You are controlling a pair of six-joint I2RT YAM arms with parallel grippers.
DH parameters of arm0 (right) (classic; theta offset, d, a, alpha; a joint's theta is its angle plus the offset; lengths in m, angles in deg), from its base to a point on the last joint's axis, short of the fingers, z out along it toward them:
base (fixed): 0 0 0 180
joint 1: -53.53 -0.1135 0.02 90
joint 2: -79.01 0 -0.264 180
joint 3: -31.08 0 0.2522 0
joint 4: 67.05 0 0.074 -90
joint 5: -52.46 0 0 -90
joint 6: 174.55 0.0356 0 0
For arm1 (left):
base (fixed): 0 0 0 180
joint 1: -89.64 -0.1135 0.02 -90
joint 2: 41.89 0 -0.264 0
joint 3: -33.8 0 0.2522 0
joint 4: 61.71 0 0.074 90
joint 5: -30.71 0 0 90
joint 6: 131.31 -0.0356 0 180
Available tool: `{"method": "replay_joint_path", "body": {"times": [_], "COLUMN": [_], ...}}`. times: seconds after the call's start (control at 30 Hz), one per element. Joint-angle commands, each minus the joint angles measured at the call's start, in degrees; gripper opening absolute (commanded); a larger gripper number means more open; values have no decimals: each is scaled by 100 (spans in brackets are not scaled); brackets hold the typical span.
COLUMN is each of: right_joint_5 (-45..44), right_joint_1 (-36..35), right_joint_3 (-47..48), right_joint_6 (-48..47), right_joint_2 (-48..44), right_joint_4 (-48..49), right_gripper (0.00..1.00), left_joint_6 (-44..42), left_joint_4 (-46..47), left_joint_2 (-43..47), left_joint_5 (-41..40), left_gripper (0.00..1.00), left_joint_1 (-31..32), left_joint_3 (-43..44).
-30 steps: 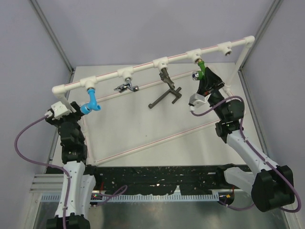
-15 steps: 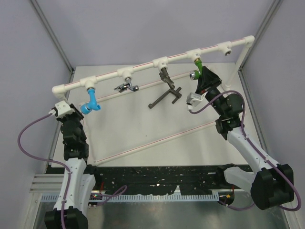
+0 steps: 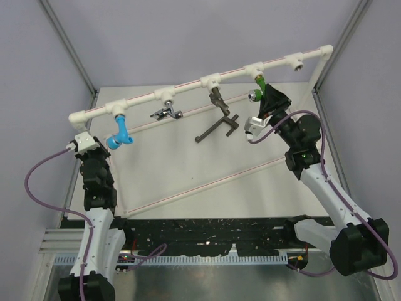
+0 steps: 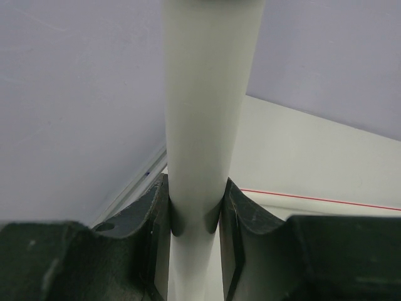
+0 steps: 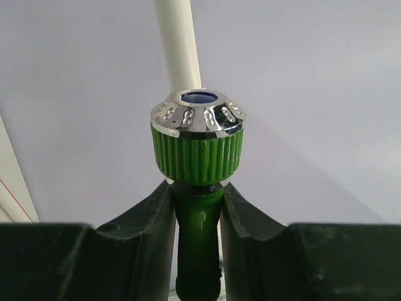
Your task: Install the water faucets
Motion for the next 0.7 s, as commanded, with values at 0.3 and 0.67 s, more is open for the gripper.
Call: {"method": "replay_joint_path", "body": {"times": [0.3, 0.67], "right_joint_5": [-78, -33], "right_joint_1": [12, 21], "right_joint_3": [819, 678], "right_joint_6": [-315, 133], "right_joint_2": [47, 223], "right_joint_4": [-1290, -886], "right_gripper": [5, 5], "left_joint_6": [-57, -48], "left_joint_4": [417, 391], "left_joint_2": [177, 230], "left_joint_5": [-131, -140], "left_gripper": [0, 0], "left_joint_1": [224, 250], "left_joint_3": [-14, -5]}}
